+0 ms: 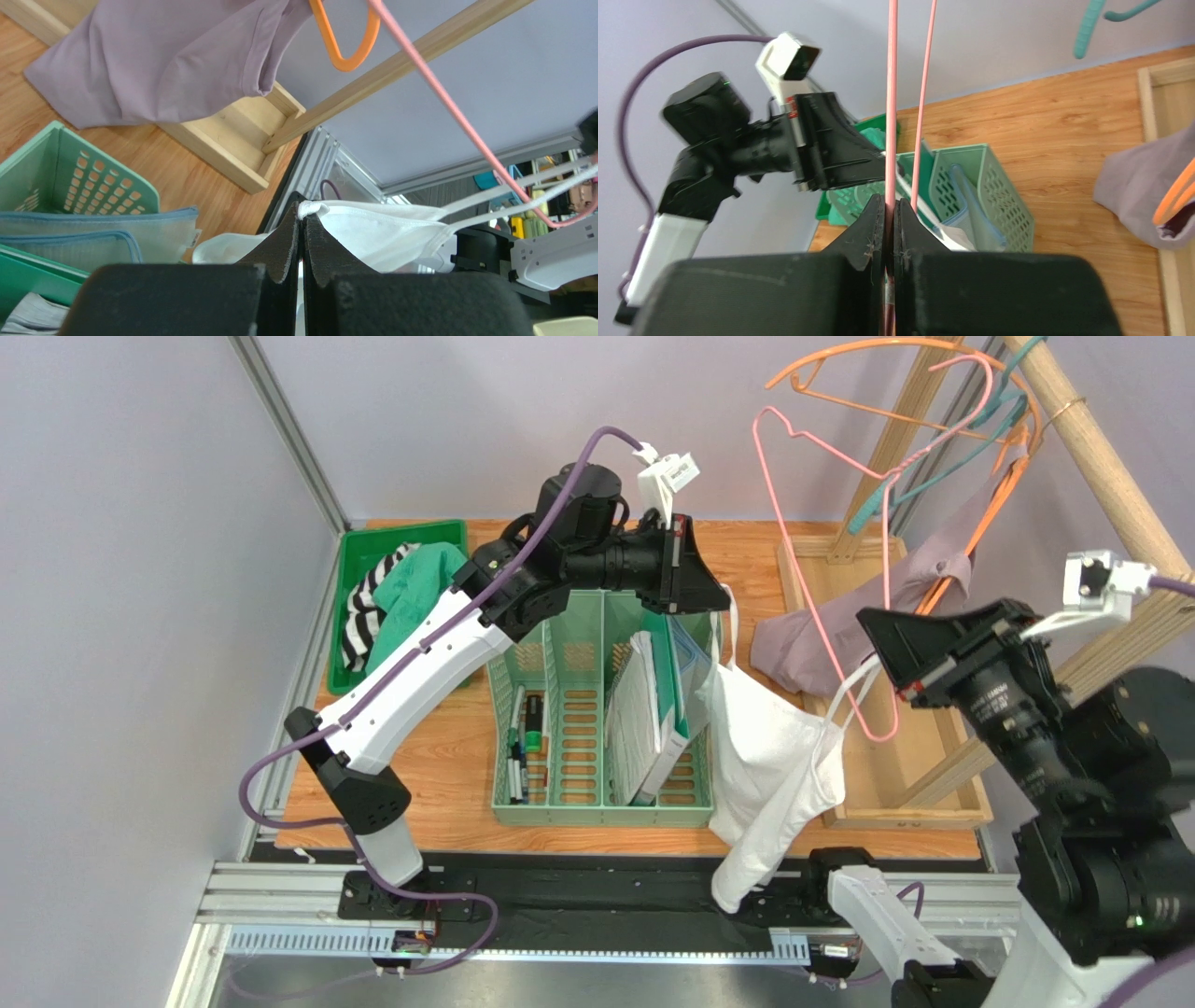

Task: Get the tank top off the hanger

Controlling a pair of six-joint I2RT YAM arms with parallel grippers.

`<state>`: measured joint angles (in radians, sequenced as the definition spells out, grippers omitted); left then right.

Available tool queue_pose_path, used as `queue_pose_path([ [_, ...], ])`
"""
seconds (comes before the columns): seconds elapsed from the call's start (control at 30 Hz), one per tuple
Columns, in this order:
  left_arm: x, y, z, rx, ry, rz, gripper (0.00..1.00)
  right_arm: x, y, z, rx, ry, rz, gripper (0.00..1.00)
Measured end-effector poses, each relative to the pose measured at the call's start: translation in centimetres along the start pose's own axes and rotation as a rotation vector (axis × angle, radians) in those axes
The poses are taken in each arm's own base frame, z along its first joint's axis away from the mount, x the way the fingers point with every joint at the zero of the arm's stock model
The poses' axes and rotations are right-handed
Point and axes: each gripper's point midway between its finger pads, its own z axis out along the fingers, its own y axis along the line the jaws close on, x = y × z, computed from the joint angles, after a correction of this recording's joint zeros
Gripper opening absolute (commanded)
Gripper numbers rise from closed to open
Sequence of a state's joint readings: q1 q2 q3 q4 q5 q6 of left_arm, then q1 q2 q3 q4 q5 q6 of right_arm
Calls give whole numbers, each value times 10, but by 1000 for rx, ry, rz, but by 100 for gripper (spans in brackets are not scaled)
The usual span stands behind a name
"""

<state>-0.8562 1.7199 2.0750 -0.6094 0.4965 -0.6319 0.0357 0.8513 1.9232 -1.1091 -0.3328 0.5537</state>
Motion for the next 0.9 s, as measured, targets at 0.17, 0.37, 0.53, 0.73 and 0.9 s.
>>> queue_pose_path([
  [0.17, -17, -2, 10, 28, -33, 11, 6, 4, -32, 37, 111, 45, 27, 0],
  [0.37, -24, -2, 21, 45, -32, 4, 38, 16, -54, 59, 173, 105, 37, 0],
  [0.53, -23, -9, 19, 70, -21, -7, 60, 16, -55, 58, 177, 100, 25, 0],
  [0.73, -19, -48, 17, 173, -9, 28, 79, 4, -49, 62, 168, 78, 19, 0],
  [0.9, -20, -94, 13, 254, -43, 93, 79, 10, -49, 69, 154, 104, 38, 0],
])
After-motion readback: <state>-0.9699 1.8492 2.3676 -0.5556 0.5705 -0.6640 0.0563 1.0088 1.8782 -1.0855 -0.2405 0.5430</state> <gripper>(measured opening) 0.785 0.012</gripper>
